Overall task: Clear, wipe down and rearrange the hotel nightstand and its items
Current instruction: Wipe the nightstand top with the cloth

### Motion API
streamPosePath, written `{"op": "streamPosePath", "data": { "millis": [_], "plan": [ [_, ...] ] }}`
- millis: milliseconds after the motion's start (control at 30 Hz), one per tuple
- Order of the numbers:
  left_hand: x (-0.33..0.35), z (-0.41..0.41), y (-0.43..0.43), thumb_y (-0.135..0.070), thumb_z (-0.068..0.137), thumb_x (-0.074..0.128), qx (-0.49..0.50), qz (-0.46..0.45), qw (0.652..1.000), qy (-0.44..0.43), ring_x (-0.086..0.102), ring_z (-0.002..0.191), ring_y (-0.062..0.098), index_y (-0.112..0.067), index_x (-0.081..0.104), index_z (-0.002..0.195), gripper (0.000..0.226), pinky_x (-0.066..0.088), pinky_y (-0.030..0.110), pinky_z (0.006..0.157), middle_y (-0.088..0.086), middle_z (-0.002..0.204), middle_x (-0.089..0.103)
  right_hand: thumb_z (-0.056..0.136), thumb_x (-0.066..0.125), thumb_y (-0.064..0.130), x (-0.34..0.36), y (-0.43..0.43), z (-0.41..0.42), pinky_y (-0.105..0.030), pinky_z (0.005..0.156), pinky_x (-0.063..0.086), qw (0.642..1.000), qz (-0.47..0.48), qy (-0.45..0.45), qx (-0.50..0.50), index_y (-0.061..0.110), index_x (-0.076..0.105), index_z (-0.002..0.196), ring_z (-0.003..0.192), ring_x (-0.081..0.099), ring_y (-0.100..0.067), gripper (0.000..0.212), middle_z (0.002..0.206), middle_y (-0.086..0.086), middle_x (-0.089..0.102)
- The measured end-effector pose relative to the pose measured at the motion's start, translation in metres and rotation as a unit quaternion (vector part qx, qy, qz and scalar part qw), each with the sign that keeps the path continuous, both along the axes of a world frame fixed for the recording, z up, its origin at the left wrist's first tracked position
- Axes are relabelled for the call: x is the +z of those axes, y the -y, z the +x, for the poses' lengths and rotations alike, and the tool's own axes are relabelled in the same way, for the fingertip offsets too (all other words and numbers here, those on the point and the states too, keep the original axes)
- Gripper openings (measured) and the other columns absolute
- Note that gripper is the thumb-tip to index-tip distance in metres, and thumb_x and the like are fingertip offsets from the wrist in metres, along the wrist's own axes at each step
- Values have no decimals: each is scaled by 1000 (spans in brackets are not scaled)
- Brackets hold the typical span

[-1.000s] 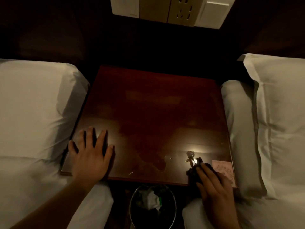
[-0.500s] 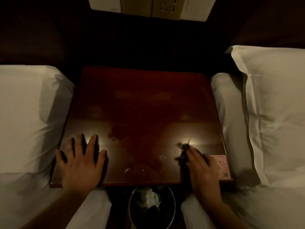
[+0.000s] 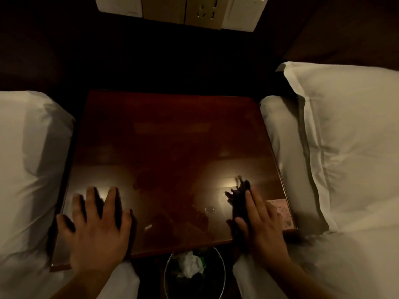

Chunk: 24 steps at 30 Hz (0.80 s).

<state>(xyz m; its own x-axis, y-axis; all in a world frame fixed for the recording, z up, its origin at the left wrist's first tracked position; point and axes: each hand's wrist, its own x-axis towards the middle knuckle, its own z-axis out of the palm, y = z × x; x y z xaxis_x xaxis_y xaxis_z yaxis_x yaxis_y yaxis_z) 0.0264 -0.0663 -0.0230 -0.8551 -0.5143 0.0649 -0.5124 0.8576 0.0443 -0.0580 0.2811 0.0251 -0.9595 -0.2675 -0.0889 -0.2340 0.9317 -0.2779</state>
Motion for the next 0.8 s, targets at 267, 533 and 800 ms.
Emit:
{"op": "streamPosePath", "data": {
  "millis": [267, 533, 800],
  "plan": [
    [-4, -2, 1, -63, 86, 34, 22, 4, 1000, -18, 22, 148, 34, -39, 38, 148, 66, 15, 60, 113, 7, 159, 28, 98, 43, 42, -8, 5, -181, -48, 106, 35, 990, 13, -87, -114, 2, 44, 136, 123, 42, -41, 55, 134, -26, 47],
    [4, -2, -1, -63, 87, 32, 29, 17, 999, 2, 20, 148, 32, -41, 35, 149, 65, 15, 57, 114, 8, 160, 28, 101, 38, 45, -23, -20, -28, -33, 121, 16, 980, -33, -66, 186, 12, 35, 148, 147, 24, -19, 57, 159, -5, 27],
    [15, -4, -8, -60, 86, 33, 25, 31, 999, -15, 21, 147, 36, -35, 38, 149, 68, 20, 61, 111, 12, 159, 29, 100, 46, 30, -15, -29, -130, -48, 115, 30, 987, -24, -100, -125, -2, 37, 144, 139, 35, -37, 55, 149, -24, 39]
  ]
}}
